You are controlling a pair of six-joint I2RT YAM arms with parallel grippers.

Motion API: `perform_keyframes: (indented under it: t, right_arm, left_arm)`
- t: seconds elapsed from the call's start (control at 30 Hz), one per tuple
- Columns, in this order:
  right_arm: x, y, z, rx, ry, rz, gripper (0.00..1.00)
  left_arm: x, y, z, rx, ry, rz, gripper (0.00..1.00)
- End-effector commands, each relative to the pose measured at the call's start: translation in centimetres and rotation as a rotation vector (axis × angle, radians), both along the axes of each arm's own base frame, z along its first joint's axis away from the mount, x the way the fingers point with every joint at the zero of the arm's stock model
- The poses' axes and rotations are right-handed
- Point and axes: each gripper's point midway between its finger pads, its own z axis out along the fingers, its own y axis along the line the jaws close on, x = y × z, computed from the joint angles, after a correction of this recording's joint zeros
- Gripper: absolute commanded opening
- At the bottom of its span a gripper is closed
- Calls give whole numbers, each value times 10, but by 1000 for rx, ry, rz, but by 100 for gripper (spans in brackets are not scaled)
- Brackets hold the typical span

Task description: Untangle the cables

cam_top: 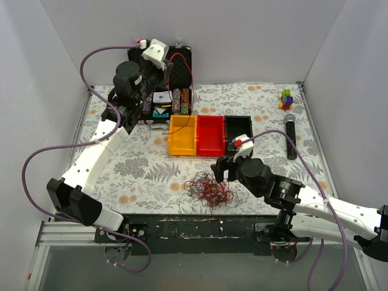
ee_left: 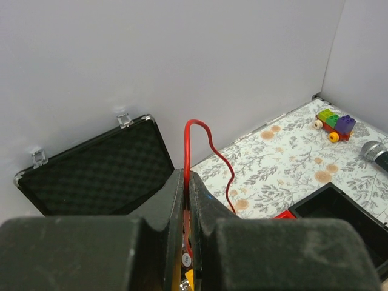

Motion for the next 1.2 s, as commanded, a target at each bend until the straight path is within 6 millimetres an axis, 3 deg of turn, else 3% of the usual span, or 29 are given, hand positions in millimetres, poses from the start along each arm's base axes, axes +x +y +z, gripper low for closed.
perform_keyframes:
  t: [0.0,0.23,0.3,0.47,0.7,0.9,1.17]
  right_arm:
    - [2,-2,9,42,-17,-23,90]
    - [1,-3,5,41,-9,-25,90]
    - [0,-3,4,41,-7,-24,90]
    - [0,-2,3,47,2,-23,90]
    - [0,-2,0,47,10,-28,90]
    - [-1,-4,1,43,10,-31,89]
    - [-1,-5,-2,36,17,-34,89]
  left_arm:
    - [-5,15,-4,-33,-2,69,0]
    - [-14,27,-50,-14,80,113,0]
    - [-17,35,-56,-10,69,144,0]
    - [-14,52,-52,-13,-8,230,0]
    - [-31,24,-82,40,89,57,0]
    - [-49,21,-127,88,151,17,0]
    - [-48,20,-118,114,120,8,0]
